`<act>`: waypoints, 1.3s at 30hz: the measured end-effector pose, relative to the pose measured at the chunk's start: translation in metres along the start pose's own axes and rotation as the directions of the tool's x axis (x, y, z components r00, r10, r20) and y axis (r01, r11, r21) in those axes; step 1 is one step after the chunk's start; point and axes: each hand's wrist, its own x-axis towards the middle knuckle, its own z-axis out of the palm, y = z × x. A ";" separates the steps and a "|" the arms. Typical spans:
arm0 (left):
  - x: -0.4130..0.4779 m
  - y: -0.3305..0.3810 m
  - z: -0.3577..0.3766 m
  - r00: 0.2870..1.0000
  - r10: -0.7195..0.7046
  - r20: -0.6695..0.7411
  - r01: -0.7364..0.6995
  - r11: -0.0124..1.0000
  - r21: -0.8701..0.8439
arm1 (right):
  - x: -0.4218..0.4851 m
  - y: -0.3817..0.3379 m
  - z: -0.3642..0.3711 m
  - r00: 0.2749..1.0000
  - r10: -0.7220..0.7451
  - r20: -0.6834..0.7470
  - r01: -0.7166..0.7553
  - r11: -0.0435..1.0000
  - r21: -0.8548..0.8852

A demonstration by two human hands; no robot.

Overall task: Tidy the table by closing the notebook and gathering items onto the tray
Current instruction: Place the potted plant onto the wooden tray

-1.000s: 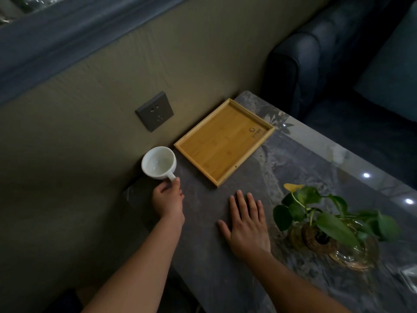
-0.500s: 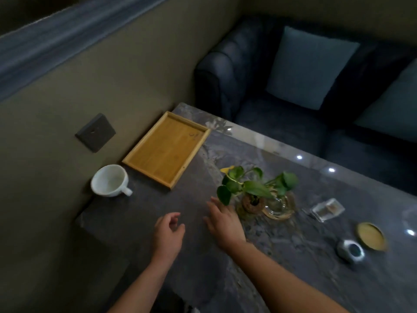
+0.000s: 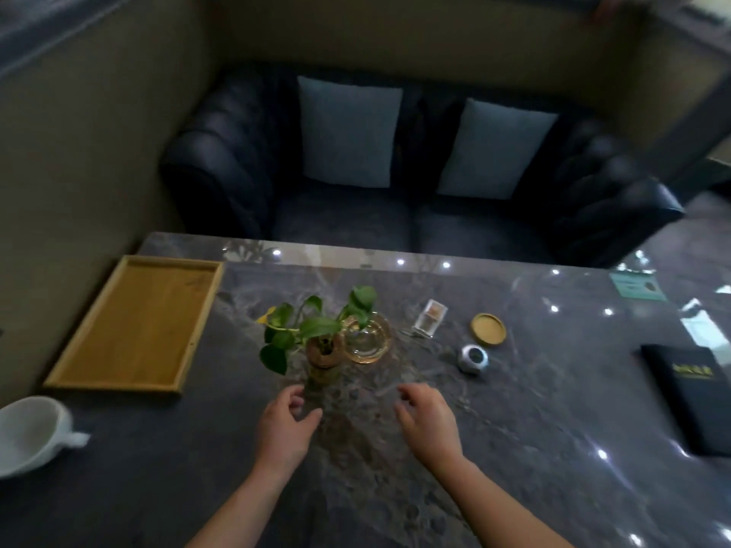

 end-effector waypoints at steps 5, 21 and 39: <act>0.021 0.022 0.019 0.996 -0.092 -0.009 0.091 0.994 -0.067 | 0.033 0.052 -0.050 0.962 0.241 -0.125 -0.234 0.970 0.073; 0.041 0.047 0.055 0.949 -0.185 -0.256 0.150 0.977 -0.150 | 0.180 0.131 -0.099 0.910 0.415 -0.011 -0.404 0.878 -0.258; 0.047 0.048 0.038 0.948 -0.202 -0.248 0.158 0.970 -0.185 | 0.178 0.098 -0.103 0.985 0.152 -0.078 -0.166 0.962 -0.215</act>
